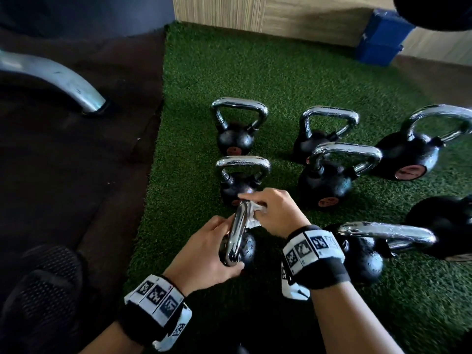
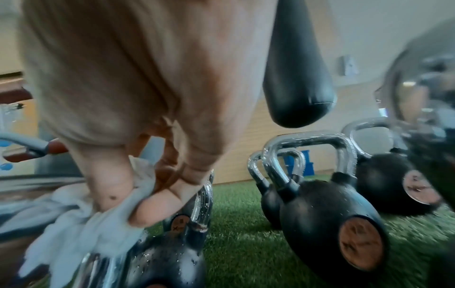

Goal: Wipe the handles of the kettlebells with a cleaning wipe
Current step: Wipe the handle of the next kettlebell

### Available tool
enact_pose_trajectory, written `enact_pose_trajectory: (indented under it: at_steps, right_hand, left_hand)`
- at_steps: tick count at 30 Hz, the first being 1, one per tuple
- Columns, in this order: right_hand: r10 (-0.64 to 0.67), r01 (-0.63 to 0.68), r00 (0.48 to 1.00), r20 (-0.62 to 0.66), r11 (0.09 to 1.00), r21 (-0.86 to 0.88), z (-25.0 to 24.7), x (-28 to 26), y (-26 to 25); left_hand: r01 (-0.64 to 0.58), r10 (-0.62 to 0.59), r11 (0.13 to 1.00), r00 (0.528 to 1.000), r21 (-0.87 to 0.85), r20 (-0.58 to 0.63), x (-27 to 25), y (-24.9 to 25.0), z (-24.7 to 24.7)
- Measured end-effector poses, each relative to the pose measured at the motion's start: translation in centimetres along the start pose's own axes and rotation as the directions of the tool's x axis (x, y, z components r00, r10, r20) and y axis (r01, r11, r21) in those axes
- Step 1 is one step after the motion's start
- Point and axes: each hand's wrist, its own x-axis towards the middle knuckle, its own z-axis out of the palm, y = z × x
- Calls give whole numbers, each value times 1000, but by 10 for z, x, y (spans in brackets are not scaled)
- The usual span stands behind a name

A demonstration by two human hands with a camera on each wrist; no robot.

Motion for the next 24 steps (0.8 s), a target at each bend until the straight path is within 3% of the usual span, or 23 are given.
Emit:
enact_pose_trajectory:
  at_steps: [2,5,9,12,15,18,21,24]
  right_hand:
    - [35,-32,997,62,998,-49,-4,2,-2]
    - [109,-108,994,20,993,-35,-6,-8,0]
    - [208,-208,978,-15,978,-15,-5,-32,-3]
    - [271,-273,962,-34,958,-85,0,-48,-9]
    - [324,-332,941,-101,940,-78,10,-58,-9]
    - [334,-339,938,-96,940,-38,9,-61,-10]
    - [318,-312,944,-83,947,80,-6,-69,-10]
    - [299,-261,943,-145,936,235,-27,-79,-7]
  left_hand:
    - [1,-1,1000,1000,16,24,3,4,-7]
    - [7,-38,983,986,185,163,10,1,-22]
    - [-77,-58,940,924,333,378,40,-1,-47]
    - [-143,-48,923,879,357,475,62,2,-58]
    - [-156,-65,912,858,378,510,74,6,-60]
    - [-128,-91,906,872,404,480,72,9,-59]
    - [-70,-122,913,893,403,433,60,14,-61]
    - [-1,-204,905,877,425,435,50,18,-76]
